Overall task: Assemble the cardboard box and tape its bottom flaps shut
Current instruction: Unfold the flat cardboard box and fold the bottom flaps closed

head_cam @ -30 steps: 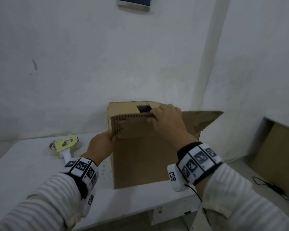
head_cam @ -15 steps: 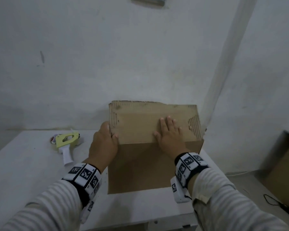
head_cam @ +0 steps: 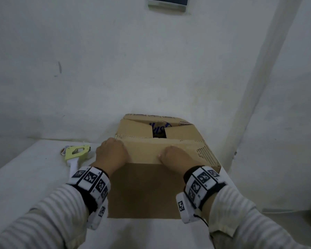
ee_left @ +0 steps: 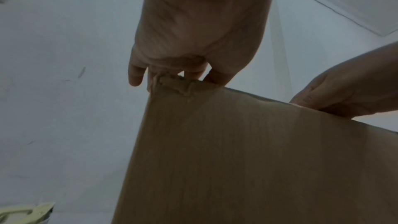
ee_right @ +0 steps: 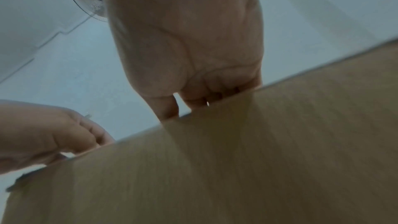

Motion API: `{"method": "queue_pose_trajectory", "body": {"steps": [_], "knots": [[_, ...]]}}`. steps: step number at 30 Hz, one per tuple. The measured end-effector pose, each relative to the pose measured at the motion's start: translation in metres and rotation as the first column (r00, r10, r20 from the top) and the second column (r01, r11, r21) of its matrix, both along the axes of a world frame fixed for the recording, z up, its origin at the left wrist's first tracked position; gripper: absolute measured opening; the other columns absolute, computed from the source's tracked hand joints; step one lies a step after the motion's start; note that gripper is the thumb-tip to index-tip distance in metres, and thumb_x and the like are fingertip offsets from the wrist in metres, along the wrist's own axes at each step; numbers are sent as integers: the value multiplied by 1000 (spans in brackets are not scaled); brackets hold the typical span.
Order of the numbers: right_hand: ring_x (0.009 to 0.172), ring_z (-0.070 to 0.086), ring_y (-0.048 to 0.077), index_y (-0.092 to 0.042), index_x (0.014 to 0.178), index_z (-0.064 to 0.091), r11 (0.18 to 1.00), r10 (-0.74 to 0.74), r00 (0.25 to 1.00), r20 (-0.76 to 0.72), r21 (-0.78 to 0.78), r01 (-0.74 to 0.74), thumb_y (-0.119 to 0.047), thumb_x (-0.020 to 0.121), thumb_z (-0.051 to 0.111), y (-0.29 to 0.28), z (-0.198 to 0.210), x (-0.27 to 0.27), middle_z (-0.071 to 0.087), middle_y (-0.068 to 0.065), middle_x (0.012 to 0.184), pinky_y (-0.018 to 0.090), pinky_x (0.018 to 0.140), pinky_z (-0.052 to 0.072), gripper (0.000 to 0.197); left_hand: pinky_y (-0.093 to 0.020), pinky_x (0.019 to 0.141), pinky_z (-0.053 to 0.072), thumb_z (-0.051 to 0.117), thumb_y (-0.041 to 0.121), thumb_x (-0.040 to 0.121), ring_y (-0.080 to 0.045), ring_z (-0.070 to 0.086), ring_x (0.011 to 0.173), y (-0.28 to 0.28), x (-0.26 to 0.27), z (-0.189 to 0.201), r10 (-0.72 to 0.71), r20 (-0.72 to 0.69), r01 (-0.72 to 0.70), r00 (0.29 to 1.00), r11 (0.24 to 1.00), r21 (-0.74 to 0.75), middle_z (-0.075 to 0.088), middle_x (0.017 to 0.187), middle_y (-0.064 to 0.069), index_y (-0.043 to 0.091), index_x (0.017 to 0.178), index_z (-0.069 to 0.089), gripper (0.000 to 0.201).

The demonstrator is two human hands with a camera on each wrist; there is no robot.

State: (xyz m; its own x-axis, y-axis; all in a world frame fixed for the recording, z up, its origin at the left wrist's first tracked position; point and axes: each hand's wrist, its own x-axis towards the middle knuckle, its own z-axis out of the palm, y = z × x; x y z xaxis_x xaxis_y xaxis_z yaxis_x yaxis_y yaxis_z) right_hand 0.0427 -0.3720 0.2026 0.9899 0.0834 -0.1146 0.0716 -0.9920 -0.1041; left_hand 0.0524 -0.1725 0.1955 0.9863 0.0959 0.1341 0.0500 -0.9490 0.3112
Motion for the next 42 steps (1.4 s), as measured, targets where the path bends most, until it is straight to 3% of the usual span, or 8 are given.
{"method": "queue_pose_trajectory", "body": {"steps": [10,13,15,20,24,30,38,42], "knots": [[51,34,15,-14,67,51,997,73,997,15,-41,-73,-32,95,48,4,78,49,46,4,64,25,48,26,34,-35,100,41,41,19,94,-29,47,126,-6,60,72,-110,-26,106,994,985,-134,41,146,-10,14,139,44,45],[45,25,15,-12,61,41,995,78,996,41,-69,-75,-28,94,48,14,88,76,31,1,54,25,45,22,37,-28,78,45,42,18,94,-19,56,95,3,95,82,-138,-17,133,990,978,-158,58,109,-4,16,104,62,22],[46,28,15,-9,71,46,992,90,995,36,-88,-86,-28,95,48,21,90,92,33,1,55,25,46,25,30,-20,55,26,44,16,92,-6,33,60,12,124,78,-117,-14,112,993,975,-191,36,70,8,26,64,38,30],[64,48,20,-2,105,64,990,105,994,-36,-94,-108,-32,95,49,26,87,134,55,9,83,27,54,37,34,-23,55,20,45,14,94,-7,25,60,28,182,58,-155,-128,122,980,965,-234,23,69,6,24,59,19,44],[110,58,32,-6,122,59,994,69,994,-90,-75,-76,-35,95,50,15,83,166,61,16,123,41,92,48,41,-20,55,21,46,17,95,-6,27,60,40,228,29,-165,-214,68,963,914,-400,26,68,5,22,63,28,37],[125,48,29,-13,137,45,996,-5,980,-199,-93,-14,-39,95,49,-3,70,185,48,9,140,37,100,40,50,-32,69,36,50,24,93,-23,44,83,43,271,-1,-224,-285,-58,932,682,-729,49,92,-11,10,92,51,14],[142,25,27,-20,151,10,957,-176,984,-39,229,180,-28,91,59,-25,76,181,14,6,158,37,109,31,78,-27,58,44,62,16,78,-23,55,68,37,277,7,-248,67,89,966,79,-993,62,84,-11,7,84,63,11],[143,19,32,-20,151,8,930,-289,896,338,321,179,-25,86,65,-24,82,186,5,12,158,42,113,28,87,-32,84,49,38,48,97,-17,63,94,34,272,15,-188,214,233,958,83,-969,68,105,0,24,107,64,38]]}}
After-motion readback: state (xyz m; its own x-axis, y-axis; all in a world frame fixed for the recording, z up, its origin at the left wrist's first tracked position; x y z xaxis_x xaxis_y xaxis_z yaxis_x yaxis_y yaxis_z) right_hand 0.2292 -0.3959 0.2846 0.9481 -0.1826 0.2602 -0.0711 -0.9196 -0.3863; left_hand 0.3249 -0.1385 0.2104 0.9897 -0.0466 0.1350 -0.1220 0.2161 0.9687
